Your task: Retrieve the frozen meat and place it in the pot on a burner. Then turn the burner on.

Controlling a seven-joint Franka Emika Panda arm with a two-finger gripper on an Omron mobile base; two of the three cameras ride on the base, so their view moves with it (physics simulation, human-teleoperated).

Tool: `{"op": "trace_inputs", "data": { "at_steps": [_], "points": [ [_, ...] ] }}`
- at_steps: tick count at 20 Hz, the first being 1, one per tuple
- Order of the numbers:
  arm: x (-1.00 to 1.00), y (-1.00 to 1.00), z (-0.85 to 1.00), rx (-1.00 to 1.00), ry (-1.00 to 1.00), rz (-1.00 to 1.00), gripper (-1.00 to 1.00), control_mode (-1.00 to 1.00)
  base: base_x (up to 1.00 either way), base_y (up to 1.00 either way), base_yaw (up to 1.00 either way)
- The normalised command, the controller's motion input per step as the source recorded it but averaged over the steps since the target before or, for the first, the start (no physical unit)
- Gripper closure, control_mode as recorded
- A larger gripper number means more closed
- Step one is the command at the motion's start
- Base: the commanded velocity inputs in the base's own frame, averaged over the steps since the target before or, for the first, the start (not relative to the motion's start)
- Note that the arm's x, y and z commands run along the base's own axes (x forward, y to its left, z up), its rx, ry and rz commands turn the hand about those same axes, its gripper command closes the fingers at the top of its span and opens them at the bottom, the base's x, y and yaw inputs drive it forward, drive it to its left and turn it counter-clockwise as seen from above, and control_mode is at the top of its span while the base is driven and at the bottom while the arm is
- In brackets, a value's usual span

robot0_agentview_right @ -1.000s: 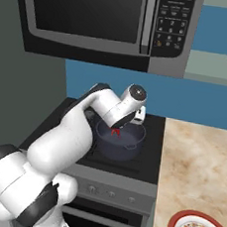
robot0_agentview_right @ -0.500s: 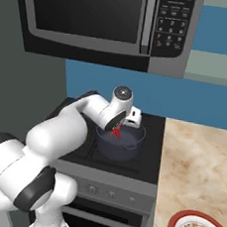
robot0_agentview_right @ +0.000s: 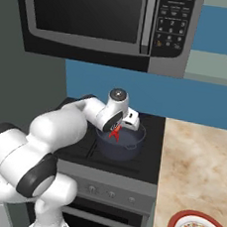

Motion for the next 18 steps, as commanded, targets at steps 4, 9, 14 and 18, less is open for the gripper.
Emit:
{"op": "trace_inputs", "data": {
  "at_steps": [4, 9, 14, 18],
  "points": [
    [0.13, -0.08, -0.16, 0.00, 0.01, 0.00, 1.00, -1.00, 0.00, 0.00, 0.00],
    [0.11, -0.07, -0.18, 0.00, 0.03, -0.01, 1.00, -1.00, 0.00, 0.00, 0.00],
    [0.06, -0.01, -0.16, 0.00, 0.02, -0.01, 1.00, -1.00, 0.00, 0.00, 0.00],
    [0.13, 0.00, -0.02, 0.00, 0.00, 0.00, 1.00, -1.00, 0.00, 0.00, 0.00]
  ]
}}
